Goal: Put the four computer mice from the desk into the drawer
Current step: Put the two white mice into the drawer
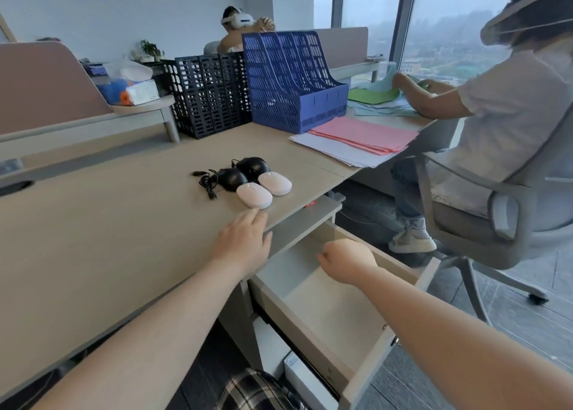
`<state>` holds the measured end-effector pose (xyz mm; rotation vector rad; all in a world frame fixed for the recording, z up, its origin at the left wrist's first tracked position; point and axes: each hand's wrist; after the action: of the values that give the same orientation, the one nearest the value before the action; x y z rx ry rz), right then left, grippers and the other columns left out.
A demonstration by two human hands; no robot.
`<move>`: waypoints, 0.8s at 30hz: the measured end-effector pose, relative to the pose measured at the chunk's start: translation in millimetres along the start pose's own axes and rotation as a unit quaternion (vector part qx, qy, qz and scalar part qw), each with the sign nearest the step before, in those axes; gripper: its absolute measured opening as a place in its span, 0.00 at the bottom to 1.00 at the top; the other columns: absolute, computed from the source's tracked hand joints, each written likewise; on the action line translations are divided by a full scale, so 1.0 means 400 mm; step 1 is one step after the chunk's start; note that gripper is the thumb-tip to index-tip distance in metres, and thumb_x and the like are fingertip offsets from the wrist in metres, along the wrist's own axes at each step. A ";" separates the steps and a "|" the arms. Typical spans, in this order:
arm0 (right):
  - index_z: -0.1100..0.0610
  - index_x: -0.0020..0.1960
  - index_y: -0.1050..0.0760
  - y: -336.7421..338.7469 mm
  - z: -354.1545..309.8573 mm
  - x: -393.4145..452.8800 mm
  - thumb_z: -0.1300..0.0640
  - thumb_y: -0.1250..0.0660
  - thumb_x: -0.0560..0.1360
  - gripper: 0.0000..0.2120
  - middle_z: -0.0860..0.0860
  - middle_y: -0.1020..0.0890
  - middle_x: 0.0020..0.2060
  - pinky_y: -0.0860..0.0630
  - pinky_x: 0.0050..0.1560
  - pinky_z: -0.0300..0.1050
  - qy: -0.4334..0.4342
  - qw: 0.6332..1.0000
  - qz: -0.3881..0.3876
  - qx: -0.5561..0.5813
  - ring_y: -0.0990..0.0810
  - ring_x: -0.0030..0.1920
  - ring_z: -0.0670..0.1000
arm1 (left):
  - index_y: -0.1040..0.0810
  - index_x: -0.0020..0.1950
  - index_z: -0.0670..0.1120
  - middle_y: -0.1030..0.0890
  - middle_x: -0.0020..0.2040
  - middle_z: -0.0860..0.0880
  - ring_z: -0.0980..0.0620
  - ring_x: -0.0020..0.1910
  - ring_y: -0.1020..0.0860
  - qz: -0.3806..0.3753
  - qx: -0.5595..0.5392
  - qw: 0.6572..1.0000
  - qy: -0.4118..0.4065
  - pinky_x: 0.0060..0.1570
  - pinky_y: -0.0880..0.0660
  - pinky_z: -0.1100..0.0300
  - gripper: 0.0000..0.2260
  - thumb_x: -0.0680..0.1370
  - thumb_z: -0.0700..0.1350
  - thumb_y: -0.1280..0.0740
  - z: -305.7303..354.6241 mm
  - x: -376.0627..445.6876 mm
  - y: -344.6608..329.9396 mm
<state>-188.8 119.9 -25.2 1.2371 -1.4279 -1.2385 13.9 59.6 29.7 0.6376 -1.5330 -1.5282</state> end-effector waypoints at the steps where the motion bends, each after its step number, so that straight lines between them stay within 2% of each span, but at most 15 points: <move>1: 0.55 0.42 0.26 0.015 -0.011 0.020 0.49 0.47 0.79 0.16 0.52 0.18 0.45 0.30 0.39 0.44 0.002 1.000 0.016 0.009 0.21 0.47 0.56 | 0.35 0.72 0.45 0.34 0.73 0.46 0.45 0.71 0.35 0.009 -0.002 1.000 0.006 0.64 0.33 0.50 0.21 0.80 0.49 0.41 -0.008 0.014 0.001; 5: 0.56 0.48 0.22 0.071 -0.053 0.105 0.47 0.44 0.79 0.16 0.52 0.18 0.46 0.26 0.42 0.47 -0.001 0.992 0.105 0.064 0.21 0.51 0.56 | 0.36 0.73 0.44 0.38 0.76 0.44 0.44 0.73 0.37 0.012 -0.028 0.998 0.054 0.67 0.35 0.50 0.24 0.79 0.52 0.38 -0.041 0.076 -0.006; 8: 0.54 0.58 0.24 0.102 -0.080 0.174 0.46 0.43 0.78 0.16 0.52 0.20 0.53 0.26 0.48 0.48 0.008 0.986 0.140 0.089 0.25 0.59 0.56 | 0.38 0.74 0.44 0.40 0.77 0.46 0.43 0.73 0.36 0.027 -0.077 0.993 0.082 0.67 0.35 0.51 0.30 0.76 0.54 0.34 -0.054 0.128 -0.013; 13: 0.50 0.70 0.34 0.119 -0.123 0.290 0.44 0.42 0.77 0.23 0.53 0.25 0.63 0.30 0.61 0.54 -0.003 0.984 0.114 0.136 0.30 0.66 0.58 | 0.40 0.75 0.44 0.42 0.78 0.42 0.45 0.76 0.42 0.001 -0.127 0.981 0.144 0.71 0.39 0.53 0.37 0.73 0.61 0.33 -0.077 0.219 -0.032; 17: 0.48 0.71 0.37 0.108 -0.140 0.352 0.44 0.42 0.76 0.24 0.53 0.25 0.66 0.31 0.63 0.55 -0.001 0.985 0.105 0.138 0.29 0.67 0.58 | 0.43 0.76 0.42 0.43 0.78 0.43 0.46 0.76 0.42 -0.034 -0.194 0.968 0.155 0.72 0.42 0.55 0.45 0.69 0.62 0.28 -0.090 0.260 -0.043; 24: 0.51 0.73 0.37 0.101 -0.138 0.372 0.45 0.39 0.76 0.27 0.54 0.26 0.67 0.30 0.63 0.52 -0.001 0.977 0.086 0.194 0.29 0.67 0.59 | 0.38 0.73 0.46 0.32 0.69 0.42 0.44 0.69 0.32 0.001 -0.215 0.960 0.179 0.64 0.33 0.56 0.44 0.63 0.60 0.24 -0.086 0.272 -0.045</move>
<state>-162.2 -34.4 22.3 1.3306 -1.7958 -0.8672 -15.7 -52.2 31.3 0.6122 -0.8926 -1.5761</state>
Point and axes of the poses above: each hand's wrist, its own x-axis towards the middle knuckle, its own y-axis out of the back of the hand, z = x × y
